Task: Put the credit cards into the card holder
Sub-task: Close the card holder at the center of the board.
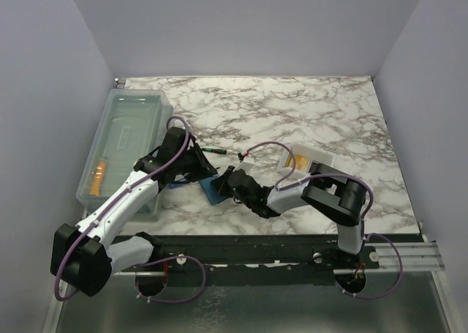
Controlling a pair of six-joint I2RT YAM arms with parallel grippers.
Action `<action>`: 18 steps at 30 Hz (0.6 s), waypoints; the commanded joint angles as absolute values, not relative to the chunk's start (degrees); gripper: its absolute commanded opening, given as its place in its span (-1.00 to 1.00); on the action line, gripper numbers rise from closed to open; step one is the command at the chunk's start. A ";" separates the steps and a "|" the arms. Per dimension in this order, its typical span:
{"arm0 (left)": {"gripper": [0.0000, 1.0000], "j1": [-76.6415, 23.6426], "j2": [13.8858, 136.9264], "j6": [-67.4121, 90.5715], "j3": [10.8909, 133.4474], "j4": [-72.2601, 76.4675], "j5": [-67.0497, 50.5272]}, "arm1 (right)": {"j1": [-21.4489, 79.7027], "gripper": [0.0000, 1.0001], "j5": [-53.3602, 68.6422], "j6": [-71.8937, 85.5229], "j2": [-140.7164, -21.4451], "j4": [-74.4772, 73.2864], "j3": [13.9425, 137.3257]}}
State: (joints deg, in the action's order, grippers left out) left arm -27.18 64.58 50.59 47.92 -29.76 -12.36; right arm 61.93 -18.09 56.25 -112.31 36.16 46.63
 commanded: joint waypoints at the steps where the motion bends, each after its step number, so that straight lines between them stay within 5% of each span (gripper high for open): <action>1: -0.46 -25.62 61.61 48.30 50.06 -34.49 -10.33 | 68.52 -1.00 -24.15 58.39 -129.17 -4.29 37.40; 18: -0.49 -24.70 55.06 48.43 41.35 -37.57 -4.39 | 78.67 -0.99 -32.25 71.93 -139.49 -27.27 50.19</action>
State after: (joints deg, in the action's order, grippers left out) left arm -25.08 55.77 48.82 44.42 -36.21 -8.54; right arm 75.59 -49.74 76.20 -121.93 28.32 58.41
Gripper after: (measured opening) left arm 0.254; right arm 0.003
